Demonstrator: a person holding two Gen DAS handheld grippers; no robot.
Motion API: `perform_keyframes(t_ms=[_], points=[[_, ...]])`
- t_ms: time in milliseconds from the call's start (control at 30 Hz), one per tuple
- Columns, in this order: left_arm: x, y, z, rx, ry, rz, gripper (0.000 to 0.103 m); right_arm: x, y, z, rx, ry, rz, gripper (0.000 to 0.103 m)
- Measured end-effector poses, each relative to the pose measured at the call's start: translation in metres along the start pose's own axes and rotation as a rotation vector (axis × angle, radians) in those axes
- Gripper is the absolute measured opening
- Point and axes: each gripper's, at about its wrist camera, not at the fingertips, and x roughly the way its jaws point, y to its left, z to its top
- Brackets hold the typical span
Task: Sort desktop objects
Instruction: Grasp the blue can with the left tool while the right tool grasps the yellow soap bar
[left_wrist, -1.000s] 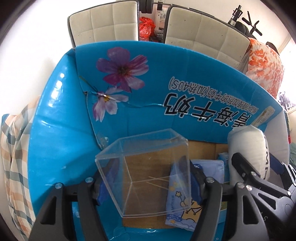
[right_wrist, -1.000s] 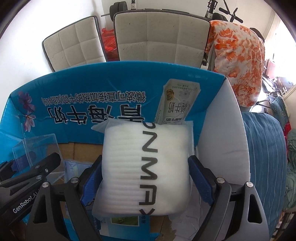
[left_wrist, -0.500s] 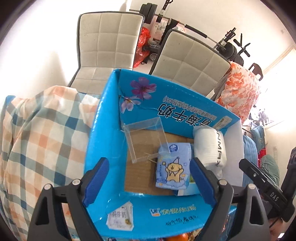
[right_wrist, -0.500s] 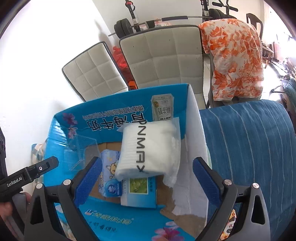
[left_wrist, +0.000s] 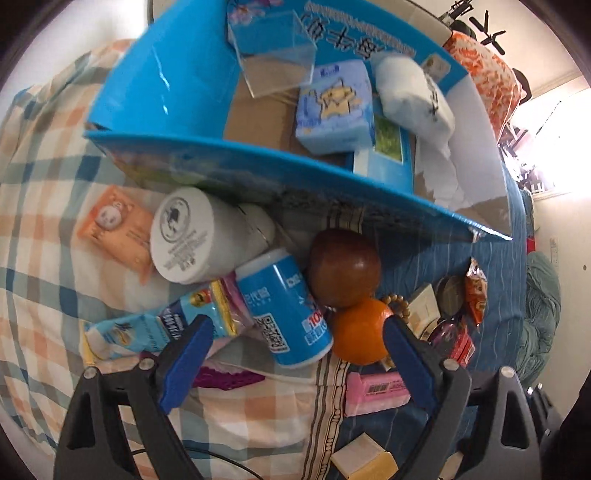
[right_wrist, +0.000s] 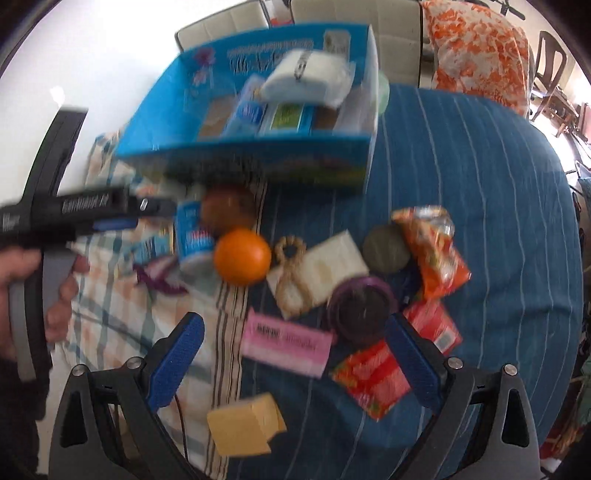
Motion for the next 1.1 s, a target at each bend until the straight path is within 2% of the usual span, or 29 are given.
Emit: perform_keyframes(t_ms=[67,167,200,267,300,367,400,500,567,767,800,867,967,1100], points=[[0.014,-0.007,-0.002,0.022,0.023,0.045,0.094,0.012,0.001,-0.031,0.018,0.05,0.019,0.1],[0.035,-0.005,-0.003,0.025,0.043,0.115,0.094,0.024,0.003,-0.058,0.062,0.098,0.056,0.1],[0.043,-0.003,-0.003,0.021,0.059,0.119,0.094,0.026,0.006,-0.063,0.066,0.107,0.072,0.1],[0.049,0.008,0.0,-0.009,0.035,0.116,0.095,0.031,0.013,-0.073,0.059,0.127,0.084,0.1],[0.053,0.011,0.0,-0.009,0.042,0.12,0.093,0.034,0.017,-0.077,0.045,0.139,0.085,0.1],[0.056,0.008,-0.002,0.049,0.027,0.174,0.085,0.039,0.029,-0.083,0.005,0.16,0.079,0.1],[0.056,0.003,-0.004,0.09,0.019,0.189,0.073,0.041,0.034,-0.086,-0.017,0.167,0.07,0.1],[0.055,-0.006,-0.015,0.169,0.021,0.237,0.056,0.047,0.047,-0.093,-0.069,0.185,0.039,0.1],[0.048,-0.004,-0.023,0.179,0.001,0.239,0.053,0.054,0.056,-0.097,-0.109,0.208,0.017,0.1],[0.018,0.003,-0.055,0.19,-0.017,0.186,0.052,0.09,0.062,-0.11,-0.164,0.269,-0.08,0.099],[0.011,0.005,-0.062,0.192,-0.029,0.176,0.052,0.094,0.061,-0.111,-0.183,0.278,-0.086,0.097],[-0.001,0.011,-0.074,0.18,-0.04,0.155,0.052,0.1,0.056,-0.112,-0.181,0.268,-0.099,0.075],[-0.017,0.022,-0.089,0.158,-0.049,0.131,0.052,0.104,0.048,-0.112,-0.187,0.264,-0.105,0.057],[-0.04,0.035,-0.109,0.137,-0.069,0.106,0.052,0.09,0.038,-0.105,-0.178,0.196,-0.101,0.046]])
